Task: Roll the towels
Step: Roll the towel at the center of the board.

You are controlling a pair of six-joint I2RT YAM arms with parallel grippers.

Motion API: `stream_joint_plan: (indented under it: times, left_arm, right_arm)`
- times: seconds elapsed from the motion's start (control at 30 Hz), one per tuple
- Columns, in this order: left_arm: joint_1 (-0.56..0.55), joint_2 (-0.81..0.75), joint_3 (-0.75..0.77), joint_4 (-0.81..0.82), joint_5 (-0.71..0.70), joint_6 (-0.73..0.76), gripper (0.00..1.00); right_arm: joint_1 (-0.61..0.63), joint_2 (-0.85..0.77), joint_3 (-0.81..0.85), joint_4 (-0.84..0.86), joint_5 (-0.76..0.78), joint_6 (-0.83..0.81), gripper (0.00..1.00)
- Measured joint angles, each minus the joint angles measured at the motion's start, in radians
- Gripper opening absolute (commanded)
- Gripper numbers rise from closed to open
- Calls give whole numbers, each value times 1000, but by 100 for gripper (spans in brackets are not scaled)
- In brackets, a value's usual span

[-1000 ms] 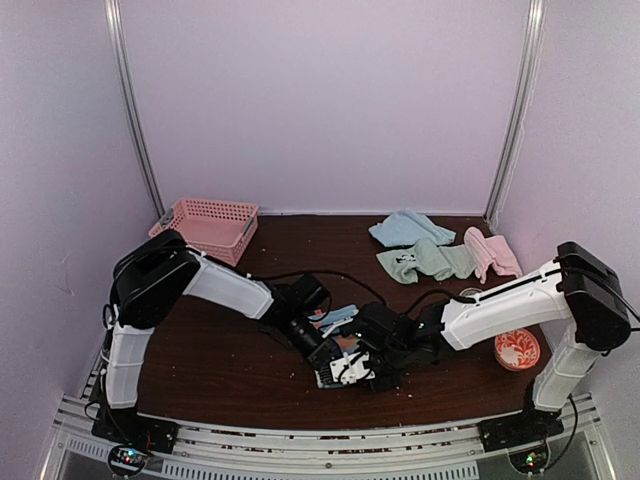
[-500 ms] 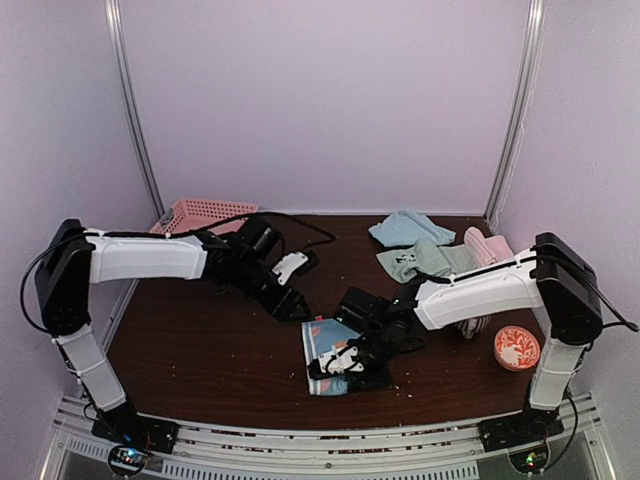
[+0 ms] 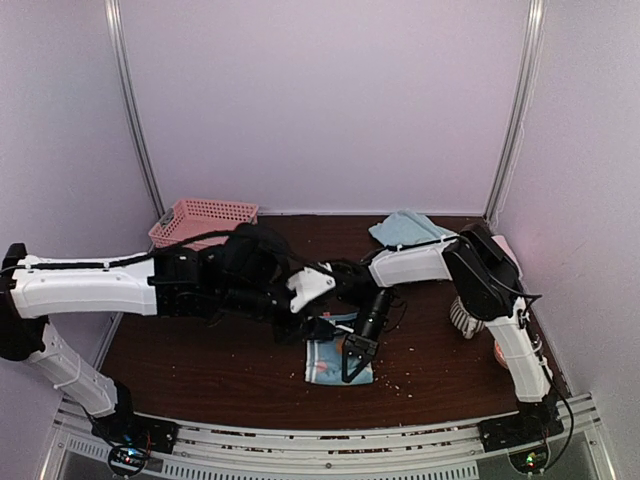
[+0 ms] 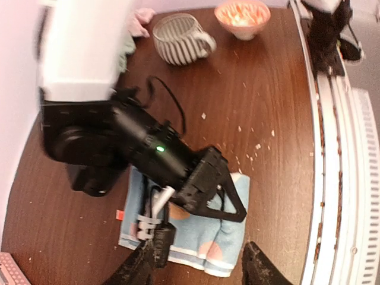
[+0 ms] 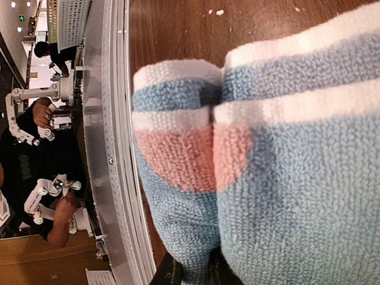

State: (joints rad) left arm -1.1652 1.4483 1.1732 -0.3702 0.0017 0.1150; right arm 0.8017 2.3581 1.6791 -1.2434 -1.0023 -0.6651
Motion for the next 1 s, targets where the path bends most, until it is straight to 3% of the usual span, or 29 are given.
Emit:
stream_joint_plan:
  times: [0.23,0.63,0.73,0.87,1.0]
  left_arm:
    - [-72,254,12,-67,-51,105,52]
    - [-88,395,13,19,-31,195,45]
    - [-88,444,13,29,-26,203,40]
    - [-88,483,13,34,-26,213,22]
    - [-87,484,16,40,-29,216,11]
  right_arm:
    - [-10,18,5,-40,-29,-2,1]
    - [-10,18,5,-40,-29,-2,1]
    - [-10,18,5,-40,-29,-5,1]
    - [-10,18,5,-40,-29,-6,1]
    - [-10,18,5,-43,-28,-13,3]
